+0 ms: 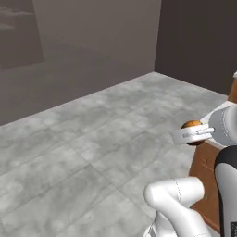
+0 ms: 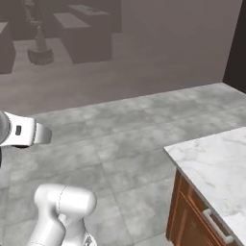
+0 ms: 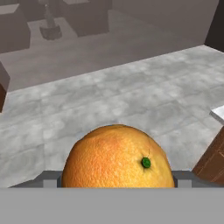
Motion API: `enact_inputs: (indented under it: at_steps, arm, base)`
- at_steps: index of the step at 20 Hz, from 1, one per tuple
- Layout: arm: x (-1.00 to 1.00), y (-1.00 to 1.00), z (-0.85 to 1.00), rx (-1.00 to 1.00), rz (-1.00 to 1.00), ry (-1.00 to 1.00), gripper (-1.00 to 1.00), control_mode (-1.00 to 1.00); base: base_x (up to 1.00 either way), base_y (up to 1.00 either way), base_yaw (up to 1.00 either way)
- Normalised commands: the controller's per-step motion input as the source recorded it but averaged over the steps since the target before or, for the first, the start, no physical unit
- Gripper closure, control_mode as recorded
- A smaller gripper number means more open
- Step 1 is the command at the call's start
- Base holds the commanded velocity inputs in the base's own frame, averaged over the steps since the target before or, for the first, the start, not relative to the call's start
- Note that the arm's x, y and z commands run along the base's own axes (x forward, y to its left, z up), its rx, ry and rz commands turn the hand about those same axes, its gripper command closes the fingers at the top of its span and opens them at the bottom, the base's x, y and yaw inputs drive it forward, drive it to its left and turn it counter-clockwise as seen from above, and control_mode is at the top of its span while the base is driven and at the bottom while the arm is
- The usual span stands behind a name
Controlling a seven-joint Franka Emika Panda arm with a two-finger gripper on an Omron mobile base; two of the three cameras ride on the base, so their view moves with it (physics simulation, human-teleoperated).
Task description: Pick up each orange from the fridge and place one orange on each plate on the dining counter.
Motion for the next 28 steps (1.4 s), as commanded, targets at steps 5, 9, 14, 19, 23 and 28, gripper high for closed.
enact_inputs:
  at_steps: [5,9,14,19,23,28]
  arm:
    - [0.0,0.0,0.0,0.0,0.0,0.0,1.0,1.0]
    - [0.0,0.0,0.0,0.0,0.0,0.0,1.0,1.0]
    - [0.0,0.0,0.0,0.0,0.0,0.0,1.0,1.0]
    - [0.0,0.0,0.0,0.0,0.0,0.0,1.0,1.0]
    - [0.0,0.0,0.0,0.0,0.0,0.0,1.0,1.0]
    - [0.0,0.0,0.0,0.0,0.0,0.0,1.0,1.0]
  base:
    - [1.0,0.29,-0.2]
    - [1.0,0.21,-0.23]
    - [1.0,0.22,-0.28]
    - [1.0,0.24,-0.31]
    - [1.0,0.22,-0.31]
    - [1.0,0.15,-0.34]
